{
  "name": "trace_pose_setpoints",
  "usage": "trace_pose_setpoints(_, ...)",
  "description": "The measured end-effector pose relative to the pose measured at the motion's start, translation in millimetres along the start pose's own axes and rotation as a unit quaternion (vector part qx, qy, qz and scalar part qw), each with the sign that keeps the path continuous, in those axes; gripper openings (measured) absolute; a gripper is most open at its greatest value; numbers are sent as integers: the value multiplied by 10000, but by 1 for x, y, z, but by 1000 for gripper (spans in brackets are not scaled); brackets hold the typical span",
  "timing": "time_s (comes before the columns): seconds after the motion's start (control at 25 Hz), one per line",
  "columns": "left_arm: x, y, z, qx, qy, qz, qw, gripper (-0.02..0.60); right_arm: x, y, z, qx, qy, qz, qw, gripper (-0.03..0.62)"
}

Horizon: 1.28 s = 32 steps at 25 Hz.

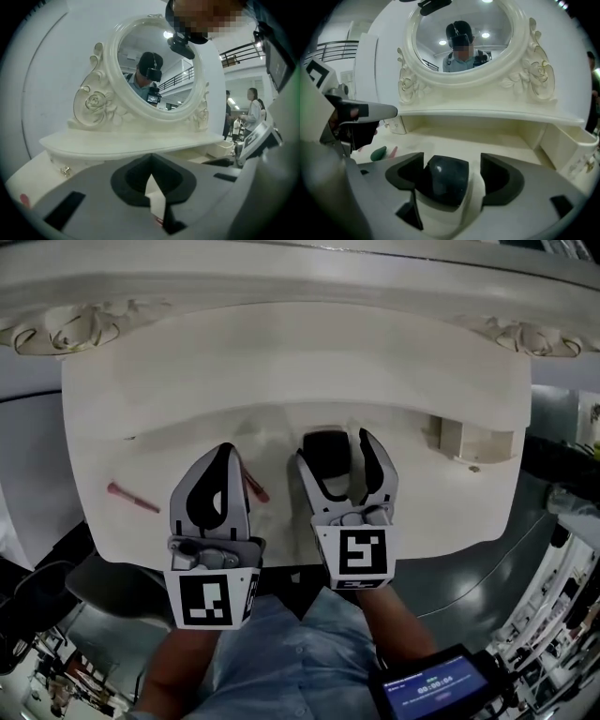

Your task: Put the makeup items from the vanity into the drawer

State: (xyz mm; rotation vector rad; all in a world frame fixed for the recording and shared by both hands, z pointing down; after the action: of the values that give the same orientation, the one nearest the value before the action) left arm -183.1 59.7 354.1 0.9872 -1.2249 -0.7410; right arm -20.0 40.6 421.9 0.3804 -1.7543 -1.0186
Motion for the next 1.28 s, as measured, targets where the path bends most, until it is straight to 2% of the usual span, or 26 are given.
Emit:
trace_pose_setpoints(0.16, 4, 1, 1, -47, 112, 60, 9999, 0, 2, -9, 6, -45, -22, -183, 9998, 364)
trace_pose_setpoints(0.32, 6, 1, 1, -45, 208, 82, 9997, 0, 6, 2, 8, -43, 63, 315, 9995, 374)
trace_pose_setpoints(0.56, 10, 1, 5, -61, 248, 90, 9996, 0, 14, 7, 11, -348, 222, 642, 9971, 379)
trace_pose_setpoints(0.72, 13, 1, 2, -72, 277, 88, 9996, 0, 16, 9, 6, -305, 124, 828, 9960, 376)
trace_pose_setpoints(0.8, 15, 2, -4, -202, 266, 168, 9993, 0, 18, 11, 0, -276, 68, 868, 9958, 356)
trace_pose_setpoints(0.88, 10, -1, -2, -406, 244, 253, 9986, 0, 17, 9, 5, -277, 66, 851, 9960, 353)
trace_pose_setpoints(0.96, 3, -8, 2, -434, 264, 185, 9985, 0, 12, 1, 14, -296, 84, 763, 9966, 351)
trace_pose_setpoints(1.28, -19, -48, 2, 42, 397, -350, 9986, 0, -30, -57, 21, -360, 132, 238, 9990, 351)
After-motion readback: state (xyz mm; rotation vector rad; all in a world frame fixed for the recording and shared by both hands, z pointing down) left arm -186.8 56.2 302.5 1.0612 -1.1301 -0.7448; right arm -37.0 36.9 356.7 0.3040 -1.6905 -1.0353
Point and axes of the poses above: the fingertips, and each gripper's own axes: x forward along the fingers, z to its left, y out of its underside, the point moved 7 cm from there along -x, backward along the fingers, and after that the axes turned 3 degrees about z, right-handed, at the moved point
